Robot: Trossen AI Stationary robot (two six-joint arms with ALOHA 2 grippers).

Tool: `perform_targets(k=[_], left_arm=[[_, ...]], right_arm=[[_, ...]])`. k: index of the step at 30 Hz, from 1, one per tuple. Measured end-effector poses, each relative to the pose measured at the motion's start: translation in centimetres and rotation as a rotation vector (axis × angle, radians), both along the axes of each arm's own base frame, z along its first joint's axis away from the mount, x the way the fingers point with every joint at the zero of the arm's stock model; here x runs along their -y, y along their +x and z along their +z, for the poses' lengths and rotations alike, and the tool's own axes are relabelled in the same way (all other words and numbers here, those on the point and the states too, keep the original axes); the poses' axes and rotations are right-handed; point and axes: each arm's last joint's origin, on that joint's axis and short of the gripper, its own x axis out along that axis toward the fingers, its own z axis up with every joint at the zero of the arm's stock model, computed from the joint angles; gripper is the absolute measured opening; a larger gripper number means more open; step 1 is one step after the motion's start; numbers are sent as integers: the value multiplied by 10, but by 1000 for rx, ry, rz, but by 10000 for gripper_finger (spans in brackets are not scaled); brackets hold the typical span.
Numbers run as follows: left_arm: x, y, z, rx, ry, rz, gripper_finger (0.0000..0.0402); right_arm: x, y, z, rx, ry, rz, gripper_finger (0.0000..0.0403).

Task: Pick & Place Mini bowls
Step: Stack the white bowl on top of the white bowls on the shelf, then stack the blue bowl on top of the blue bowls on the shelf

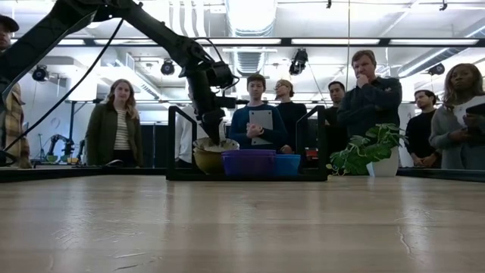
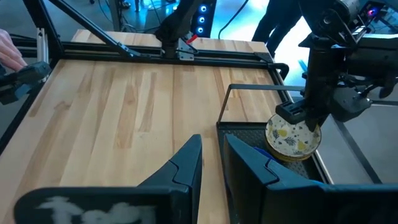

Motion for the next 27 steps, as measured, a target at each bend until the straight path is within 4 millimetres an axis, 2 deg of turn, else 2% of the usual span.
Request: perform_targets(k=[9, 15, 22, 27], left_arm=[[-1, 0, 1, -14, 26, 15, 82], [-4, 0, 9, -36, 91, 57, 85], [-4, 1, 31, 10, 136, 60, 85], [1, -4, 58, 64, 179, 62, 85]], right_arm=[[0, 0, 0, 0, 0, 1, 66], [0, 0, 0, 0, 0, 1, 66], [0, 0, 0, 0, 0, 1, 66], [0, 0, 0, 0, 0, 1, 66]])
